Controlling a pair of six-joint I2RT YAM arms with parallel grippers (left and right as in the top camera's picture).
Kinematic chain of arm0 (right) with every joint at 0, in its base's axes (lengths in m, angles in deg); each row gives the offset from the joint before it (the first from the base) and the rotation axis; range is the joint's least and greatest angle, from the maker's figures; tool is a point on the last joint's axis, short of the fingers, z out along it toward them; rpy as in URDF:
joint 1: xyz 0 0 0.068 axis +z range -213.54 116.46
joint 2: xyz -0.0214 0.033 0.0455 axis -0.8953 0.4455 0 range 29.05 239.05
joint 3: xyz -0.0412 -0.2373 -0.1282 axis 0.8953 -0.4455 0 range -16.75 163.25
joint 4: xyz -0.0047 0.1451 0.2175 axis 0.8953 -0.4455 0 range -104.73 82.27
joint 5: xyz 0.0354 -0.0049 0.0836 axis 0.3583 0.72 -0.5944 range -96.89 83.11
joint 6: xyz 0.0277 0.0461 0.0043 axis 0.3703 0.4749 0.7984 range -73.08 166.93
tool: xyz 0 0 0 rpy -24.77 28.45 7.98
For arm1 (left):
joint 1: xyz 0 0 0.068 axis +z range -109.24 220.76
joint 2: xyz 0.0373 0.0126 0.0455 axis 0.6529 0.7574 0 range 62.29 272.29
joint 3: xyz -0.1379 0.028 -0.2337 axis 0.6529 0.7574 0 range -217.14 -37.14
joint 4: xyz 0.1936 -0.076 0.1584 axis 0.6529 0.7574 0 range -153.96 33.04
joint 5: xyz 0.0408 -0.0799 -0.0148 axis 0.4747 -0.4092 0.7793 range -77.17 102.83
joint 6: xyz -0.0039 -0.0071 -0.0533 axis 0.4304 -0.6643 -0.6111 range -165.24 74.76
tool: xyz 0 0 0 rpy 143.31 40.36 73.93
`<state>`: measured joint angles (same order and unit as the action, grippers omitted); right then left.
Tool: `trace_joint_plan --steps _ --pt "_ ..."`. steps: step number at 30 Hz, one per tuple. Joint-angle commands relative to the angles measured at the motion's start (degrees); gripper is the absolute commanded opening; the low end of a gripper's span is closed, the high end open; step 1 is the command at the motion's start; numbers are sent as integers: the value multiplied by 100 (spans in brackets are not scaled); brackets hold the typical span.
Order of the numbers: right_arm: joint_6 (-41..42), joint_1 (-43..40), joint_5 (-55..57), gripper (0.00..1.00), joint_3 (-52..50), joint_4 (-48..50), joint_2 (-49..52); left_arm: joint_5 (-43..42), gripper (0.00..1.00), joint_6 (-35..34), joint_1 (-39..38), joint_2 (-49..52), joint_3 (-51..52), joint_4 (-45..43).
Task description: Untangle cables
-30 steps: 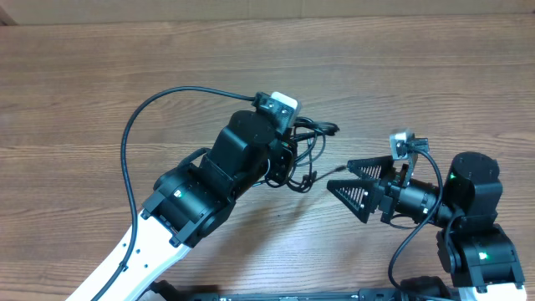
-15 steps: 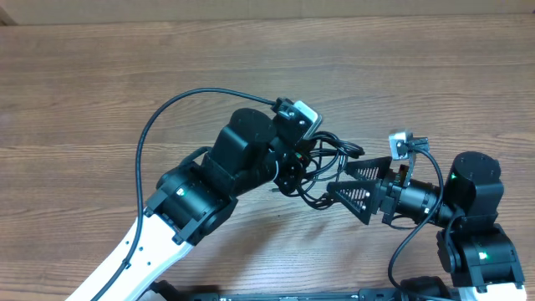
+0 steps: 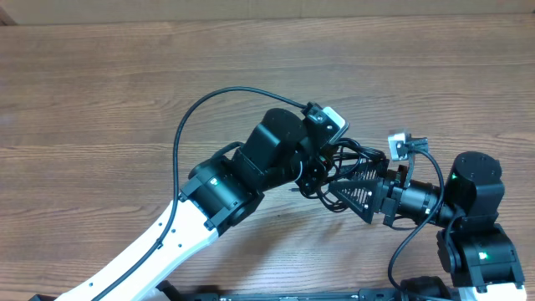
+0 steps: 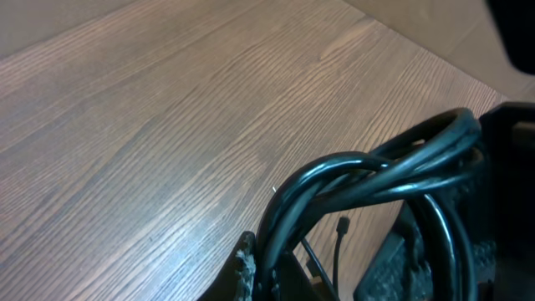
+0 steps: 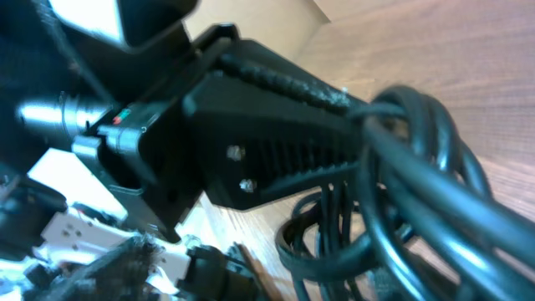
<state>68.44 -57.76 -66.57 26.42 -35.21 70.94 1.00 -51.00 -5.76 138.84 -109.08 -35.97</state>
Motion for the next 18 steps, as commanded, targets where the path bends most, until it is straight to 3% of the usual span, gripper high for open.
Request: trace_joint_plan --steps 1,8,12,18 --pt "-28 37 52 59 116 39 -50 -179 4 61 -81 61 -103 -50" --pt "-31 37 140 39 114 37 -44 -374 4 72 -81 59 -103 -83" --pt "-31 37 221 28 114 11 -9 -800 4 459 -83 59 -103 -83" --pt "-31 37 264 9 114 -74 133 -767 4 621 -81 55 -103 -81"
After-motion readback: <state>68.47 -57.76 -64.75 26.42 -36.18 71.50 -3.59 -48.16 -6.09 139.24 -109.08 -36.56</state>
